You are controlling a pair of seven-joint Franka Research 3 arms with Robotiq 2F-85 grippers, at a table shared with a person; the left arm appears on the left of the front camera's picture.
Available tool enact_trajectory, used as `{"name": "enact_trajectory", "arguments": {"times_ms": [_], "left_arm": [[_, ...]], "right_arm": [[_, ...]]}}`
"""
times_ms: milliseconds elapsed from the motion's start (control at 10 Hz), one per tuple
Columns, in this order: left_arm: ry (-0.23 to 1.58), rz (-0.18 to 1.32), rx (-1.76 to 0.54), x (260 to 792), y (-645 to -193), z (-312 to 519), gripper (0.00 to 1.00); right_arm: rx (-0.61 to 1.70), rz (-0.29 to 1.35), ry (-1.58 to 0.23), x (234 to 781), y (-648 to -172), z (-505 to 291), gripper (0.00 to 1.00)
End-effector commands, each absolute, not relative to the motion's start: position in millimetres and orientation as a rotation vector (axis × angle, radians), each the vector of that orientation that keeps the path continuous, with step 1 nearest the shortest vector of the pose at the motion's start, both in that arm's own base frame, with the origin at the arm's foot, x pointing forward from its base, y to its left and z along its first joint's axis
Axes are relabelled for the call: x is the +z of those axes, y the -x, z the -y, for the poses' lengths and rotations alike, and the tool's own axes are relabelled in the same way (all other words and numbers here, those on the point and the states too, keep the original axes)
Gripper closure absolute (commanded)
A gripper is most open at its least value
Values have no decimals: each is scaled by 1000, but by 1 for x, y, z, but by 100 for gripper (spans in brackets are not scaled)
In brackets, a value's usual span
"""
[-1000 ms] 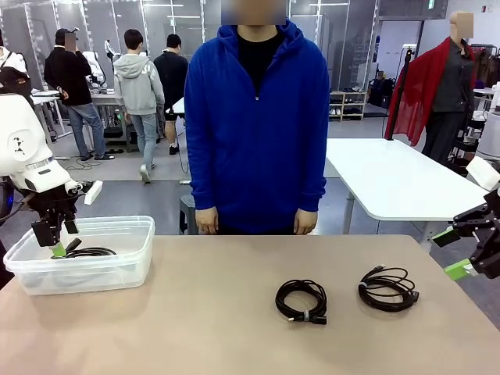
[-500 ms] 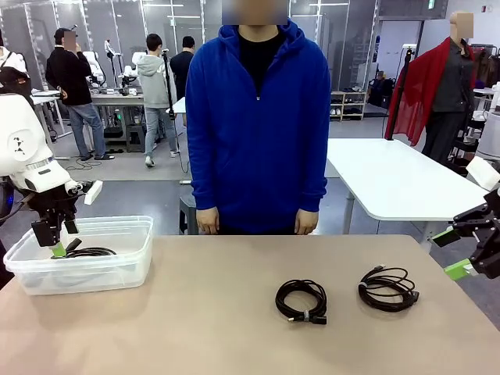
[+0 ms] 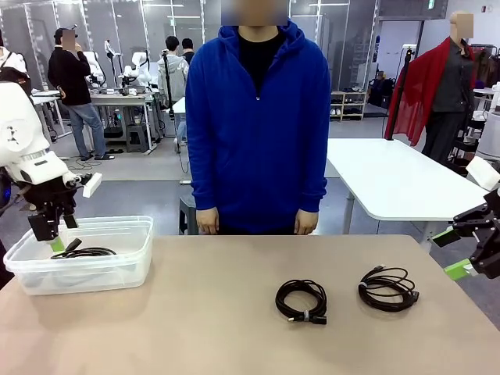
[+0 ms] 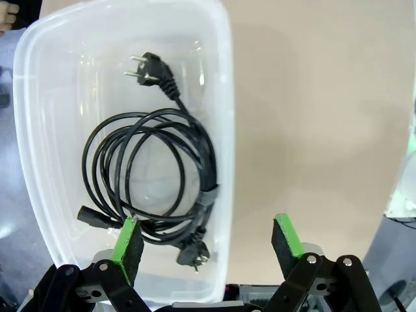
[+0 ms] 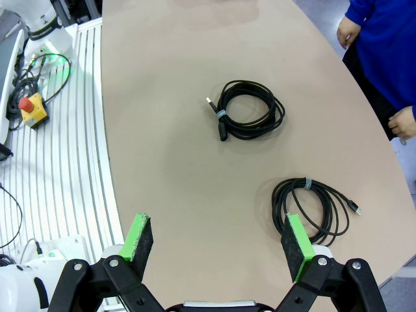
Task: Organize and store the cables.
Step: Place the USB Extension Cable into the Organizing box.
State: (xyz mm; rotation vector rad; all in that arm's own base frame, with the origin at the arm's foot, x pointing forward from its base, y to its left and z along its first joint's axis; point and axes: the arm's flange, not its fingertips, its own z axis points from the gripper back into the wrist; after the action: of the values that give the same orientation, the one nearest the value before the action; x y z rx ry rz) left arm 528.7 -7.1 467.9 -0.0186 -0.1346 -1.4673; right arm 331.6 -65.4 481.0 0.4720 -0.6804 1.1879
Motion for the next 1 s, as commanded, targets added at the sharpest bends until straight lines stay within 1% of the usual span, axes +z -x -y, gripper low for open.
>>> {"name": "enact_trajectory", "arguments": {"times_ms": [0,200,400,600,700,800,900], "left_arm": [[128,79,-1430,488,-495,13,0],[201,112,-1403,504,-474,18,0],[171,111,-1404,517,-455,26,0],[182,138,-1351,521,-444,30,0],[191,147,-1297,523,-438,31,0],[183,157,-1144,526,-423,31,0],[175,178,-1075,529,-408,33,0]], "right_arm": [[1183,688,-484,481,-331,64,0],[1183,688,-484,481,-331,64,0],[1183,688,-484,481,-331,64,0],[1183,688,-484,481,-331,64,0],[1183,688,-484,481,-331,64,0],[1183,688,-484,481,-331,64,0],[1183,688,-484,481,-331,64,0]]}}
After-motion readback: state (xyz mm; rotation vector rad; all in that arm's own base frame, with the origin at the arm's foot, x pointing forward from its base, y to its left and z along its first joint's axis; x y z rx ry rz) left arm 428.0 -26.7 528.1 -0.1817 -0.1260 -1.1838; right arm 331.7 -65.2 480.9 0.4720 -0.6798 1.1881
